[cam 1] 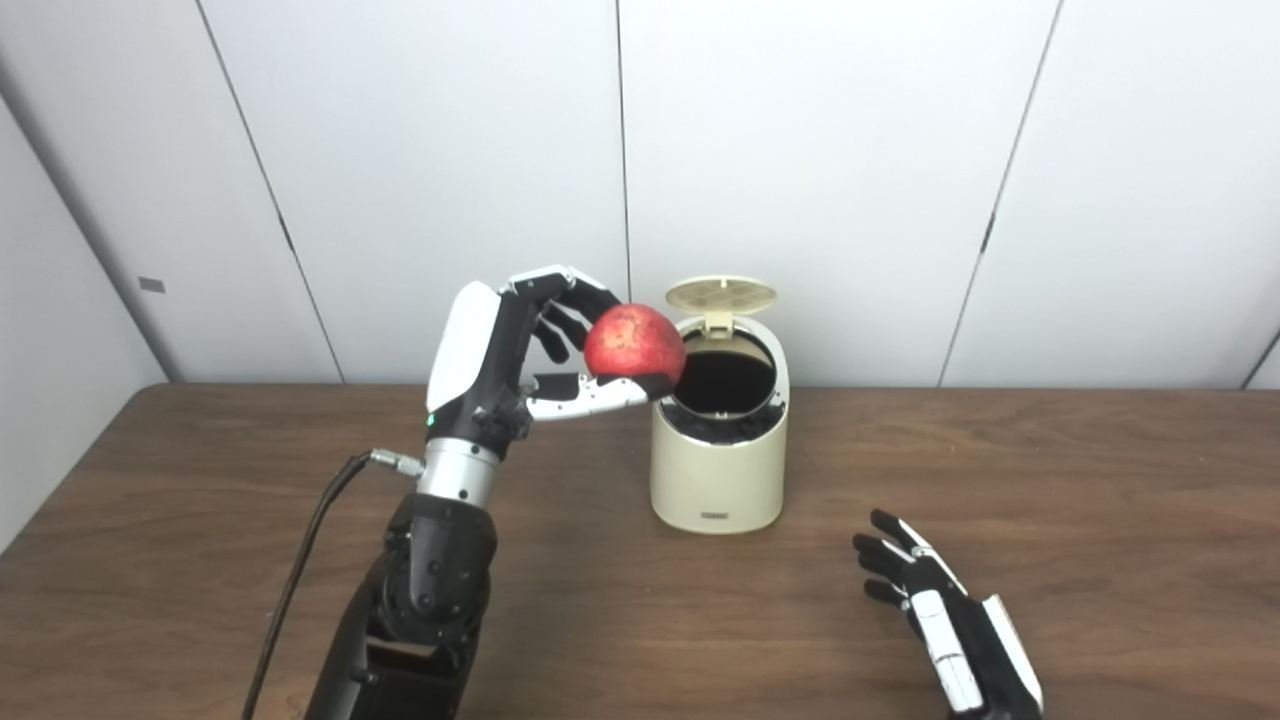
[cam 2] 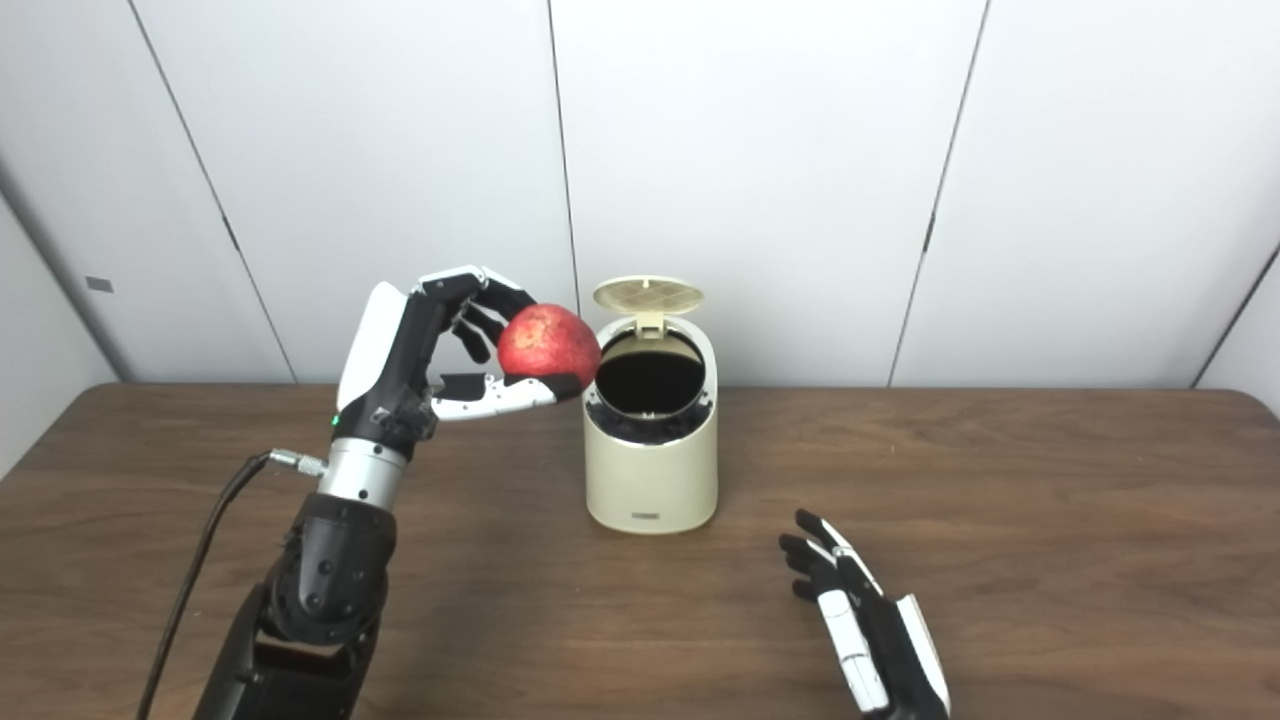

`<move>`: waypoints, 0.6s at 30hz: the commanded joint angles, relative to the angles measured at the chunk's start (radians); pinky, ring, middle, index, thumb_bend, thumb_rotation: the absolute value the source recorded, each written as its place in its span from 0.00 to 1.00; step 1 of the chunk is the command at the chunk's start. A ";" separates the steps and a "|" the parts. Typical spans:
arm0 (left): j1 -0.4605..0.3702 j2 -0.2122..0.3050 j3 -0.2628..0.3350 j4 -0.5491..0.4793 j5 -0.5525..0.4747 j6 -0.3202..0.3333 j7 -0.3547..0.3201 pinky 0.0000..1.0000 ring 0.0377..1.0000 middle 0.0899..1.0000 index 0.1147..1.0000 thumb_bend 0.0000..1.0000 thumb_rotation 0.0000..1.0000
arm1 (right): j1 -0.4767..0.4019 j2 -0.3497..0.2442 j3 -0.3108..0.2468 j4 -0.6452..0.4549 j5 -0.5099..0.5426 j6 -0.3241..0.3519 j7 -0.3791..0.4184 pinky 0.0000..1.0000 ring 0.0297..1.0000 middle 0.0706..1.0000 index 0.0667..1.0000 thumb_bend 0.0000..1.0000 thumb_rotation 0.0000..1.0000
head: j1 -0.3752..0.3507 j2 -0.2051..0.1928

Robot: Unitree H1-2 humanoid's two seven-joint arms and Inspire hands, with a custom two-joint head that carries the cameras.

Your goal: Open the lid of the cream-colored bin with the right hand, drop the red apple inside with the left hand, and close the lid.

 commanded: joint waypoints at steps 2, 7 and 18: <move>-0.063 -0.012 -0.002 0.006 0.016 -0.043 0.035 0.37 0.44 0.49 0.41 0.48 0.00 | -0.011 0.009 0.002 -0.027 -0.009 -0.037 -0.018 0.79 0.83 0.81 0.87 0.45 1.00 | -0.002 0.000; -0.077 -0.033 -0.011 0.051 0.011 -0.069 0.051 0.37 0.43 0.48 0.42 0.48 0.00 | -0.013 0.011 0.008 -0.029 -0.009 -0.032 -0.024 0.79 0.83 0.81 0.87 0.45 1.00 | -0.007 -0.001; -0.104 -0.051 -0.023 0.145 0.017 -0.124 0.075 0.36 0.42 0.47 0.43 0.48 0.00 | -0.017 0.015 0.016 -0.031 -0.025 -0.042 -0.042 0.79 0.83 0.81 0.87 0.45 1.00 | -0.020 0.003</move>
